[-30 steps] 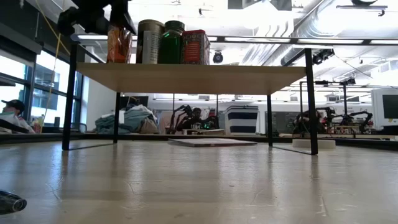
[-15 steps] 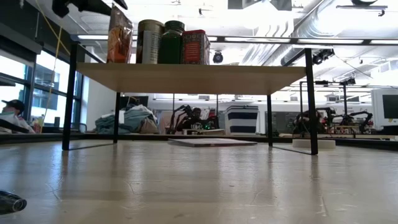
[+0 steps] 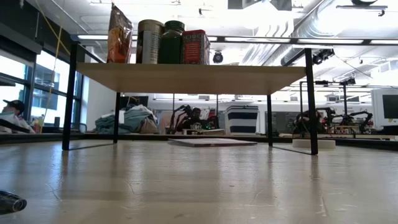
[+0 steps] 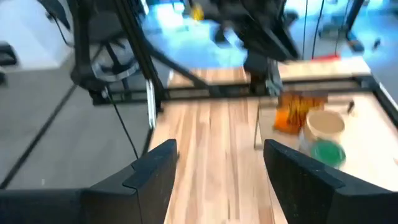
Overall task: Shelf spices
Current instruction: Adjust the seasoning bottles
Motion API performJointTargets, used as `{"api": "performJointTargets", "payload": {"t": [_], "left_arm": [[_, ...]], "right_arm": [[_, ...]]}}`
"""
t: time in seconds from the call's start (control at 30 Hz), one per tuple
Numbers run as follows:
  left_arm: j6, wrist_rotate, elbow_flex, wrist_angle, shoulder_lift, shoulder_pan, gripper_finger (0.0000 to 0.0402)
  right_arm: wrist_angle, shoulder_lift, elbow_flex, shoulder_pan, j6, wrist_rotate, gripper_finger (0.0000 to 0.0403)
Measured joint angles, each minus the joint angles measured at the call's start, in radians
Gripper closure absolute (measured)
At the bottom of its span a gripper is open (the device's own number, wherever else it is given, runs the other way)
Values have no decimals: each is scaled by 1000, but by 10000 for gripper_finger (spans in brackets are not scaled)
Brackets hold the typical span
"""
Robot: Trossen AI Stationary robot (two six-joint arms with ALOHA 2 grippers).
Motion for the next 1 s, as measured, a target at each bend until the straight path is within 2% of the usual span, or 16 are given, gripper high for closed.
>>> {"api": "performJointTargets", "payload": {"t": [0.07, 0.17, 0.23, 0.37, 0.4, 0.57, 0.7, 0.87, 1.0], "left_arm": [[105, 109, 0, 78, -23, -29, 263], [156, 143, 0, 154, -50, -75, 263], [171, 123, 0, 160, -63, -108, 263], [177, 22, 0, 169, -75, -169, 263], [188, -5, 0, 183, -78, -183, 263], [287, -86, 0, 278, -92, -232, 263], [407, -92, 0, 371, -97, -246, 263], [514, -93, 0, 439, -98, -263, 264], [522, -92, 0, 438, -98, -275, 264]], "right_arm": [[-58, 0, 0, 5, 3, -3, 173], [-139, 1, 0, 15, 3, 25, 210], [-194, 11, 0, 18, 20, 61, 255], [-297, 66, 0, 10, 82, 102, 374], [-310, 86, 0, 5, 89, 109, 388], [-328, 211, 0, -30, 33, 131, 398], [-351, 297, -2, -104, -47, 124, 401], [-355, 334, -2, -199, -60, 78, 402], [-348, 334, -25, -261, -61, 83, 402]]}}
